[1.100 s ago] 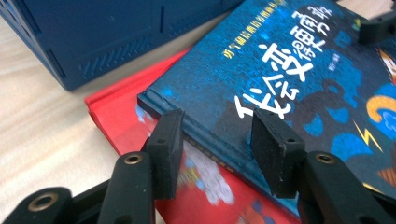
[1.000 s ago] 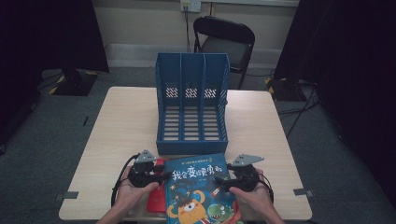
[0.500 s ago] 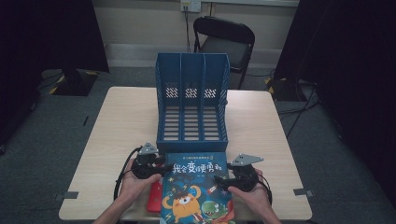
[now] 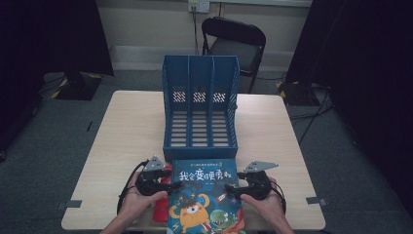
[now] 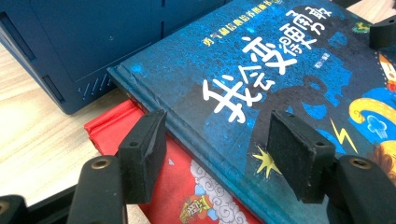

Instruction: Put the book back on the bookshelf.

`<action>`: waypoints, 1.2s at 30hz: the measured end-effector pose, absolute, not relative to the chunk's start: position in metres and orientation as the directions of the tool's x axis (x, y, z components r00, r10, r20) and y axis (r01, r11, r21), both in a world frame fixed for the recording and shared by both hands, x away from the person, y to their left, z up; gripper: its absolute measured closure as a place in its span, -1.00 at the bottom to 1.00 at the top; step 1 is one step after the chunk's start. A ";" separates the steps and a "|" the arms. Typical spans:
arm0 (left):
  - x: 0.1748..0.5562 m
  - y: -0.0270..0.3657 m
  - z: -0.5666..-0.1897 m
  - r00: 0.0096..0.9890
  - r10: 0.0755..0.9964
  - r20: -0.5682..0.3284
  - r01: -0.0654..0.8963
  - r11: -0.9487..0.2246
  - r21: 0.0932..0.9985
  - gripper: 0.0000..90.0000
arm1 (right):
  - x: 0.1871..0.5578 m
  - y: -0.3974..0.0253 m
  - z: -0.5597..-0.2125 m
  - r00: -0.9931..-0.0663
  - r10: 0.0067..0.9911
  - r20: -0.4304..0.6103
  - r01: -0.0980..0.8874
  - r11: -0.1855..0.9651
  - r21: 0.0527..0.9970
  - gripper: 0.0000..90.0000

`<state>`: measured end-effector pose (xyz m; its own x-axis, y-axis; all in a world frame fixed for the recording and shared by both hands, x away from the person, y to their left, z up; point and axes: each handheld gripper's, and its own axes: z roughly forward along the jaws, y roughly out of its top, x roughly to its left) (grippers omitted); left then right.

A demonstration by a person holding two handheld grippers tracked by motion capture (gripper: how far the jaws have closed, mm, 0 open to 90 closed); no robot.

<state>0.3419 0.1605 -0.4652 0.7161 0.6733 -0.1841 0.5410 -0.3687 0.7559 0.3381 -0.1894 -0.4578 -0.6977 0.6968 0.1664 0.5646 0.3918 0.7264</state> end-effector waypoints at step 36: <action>0.342 0.160 -0.467 0.712 0.670 -0.210 0.545 -0.338 0.768 -0.29 | 0.336 -0.197 -0.454 -0.696 0.676 0.243 0.571 0.316 0.758 -0.34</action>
<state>0.3419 0.1596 -0.4674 0.7118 0.6703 -0.2097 0.5446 -0.3382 0.7675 0.3359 -0.1974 -0.4545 -0.6961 0.6755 0.2431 0.5709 0.3155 0.7579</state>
